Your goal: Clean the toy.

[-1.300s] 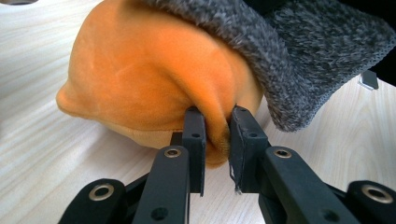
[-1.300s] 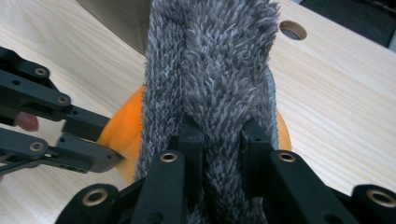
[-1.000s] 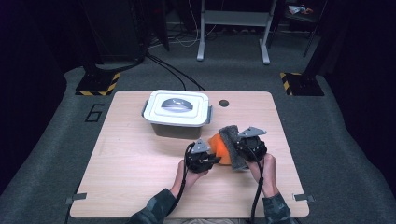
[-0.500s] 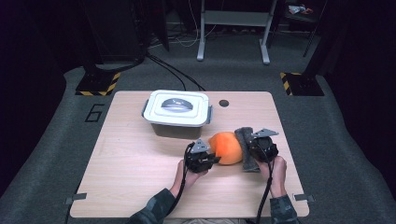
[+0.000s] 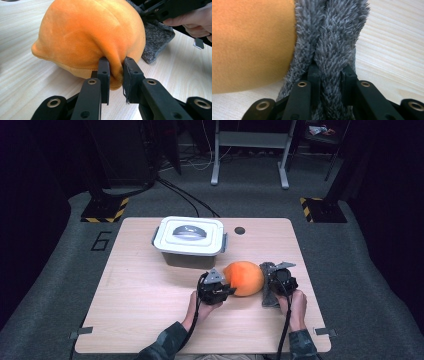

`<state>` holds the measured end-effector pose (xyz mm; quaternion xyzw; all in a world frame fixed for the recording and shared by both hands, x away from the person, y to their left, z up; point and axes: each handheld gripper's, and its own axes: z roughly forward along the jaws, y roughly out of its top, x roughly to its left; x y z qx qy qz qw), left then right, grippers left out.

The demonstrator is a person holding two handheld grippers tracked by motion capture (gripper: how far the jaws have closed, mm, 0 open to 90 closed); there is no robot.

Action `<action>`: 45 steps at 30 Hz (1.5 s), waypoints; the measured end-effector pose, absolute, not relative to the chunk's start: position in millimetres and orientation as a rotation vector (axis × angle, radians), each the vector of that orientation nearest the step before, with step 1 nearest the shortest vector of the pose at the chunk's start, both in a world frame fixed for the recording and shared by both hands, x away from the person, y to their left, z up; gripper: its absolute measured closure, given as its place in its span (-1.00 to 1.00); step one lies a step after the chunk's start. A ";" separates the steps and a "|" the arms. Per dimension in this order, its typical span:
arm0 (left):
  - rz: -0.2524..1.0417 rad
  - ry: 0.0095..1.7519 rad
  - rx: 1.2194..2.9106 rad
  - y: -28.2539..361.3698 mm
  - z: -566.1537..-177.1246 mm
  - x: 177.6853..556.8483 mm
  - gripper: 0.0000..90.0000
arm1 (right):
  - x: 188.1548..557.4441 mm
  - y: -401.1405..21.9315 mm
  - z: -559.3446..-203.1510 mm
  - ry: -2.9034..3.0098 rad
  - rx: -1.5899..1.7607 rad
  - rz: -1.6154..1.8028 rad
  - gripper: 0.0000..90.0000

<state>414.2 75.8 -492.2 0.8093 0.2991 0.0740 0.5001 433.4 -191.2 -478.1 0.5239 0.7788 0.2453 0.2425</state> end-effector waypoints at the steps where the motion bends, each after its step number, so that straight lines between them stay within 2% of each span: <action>1: 0.177 0.726 1.954 76.2 -492.0 414.2 0.72 | 430.5 -193.0 -472.5 2.120 1.420 0.672 0.67; 12: 0.180 0.728 1.956 75.7 -491.5 414.2 0.71 | 407.3 -188.4 -427.6 2.072 1.313 0.801 0.66; 20: 0.181 0.722 1.959 75.5 -491.4 414.5 0.71 | 392.6 -152.0 -399.2 2.152 1.147 0.950 0.66; 25: 0.185 0.722 1.970 75.7 -491.4 414.5 0.71 | 399.0 -120.5 -411.4 2.204 1.095 0.815 0.66; 28: 0.183 0.728 1.966 77.3 -493.2 415.0 0.71 | 404.3 -117.9 -420.1 2.199 1.103 0.774 0.66; 37: 0.177 0.732 1.961 77.5 -494.2 414.6 0.71 | 409.8 -144.0 -427.6 2.155 1.208 0.767 0.66; 45: 0.170 0.742 1.954 77.9 -495.5 414.6 0.71 | 420.3 -173.7 -448.5 2.117 1.341 0.745 0.66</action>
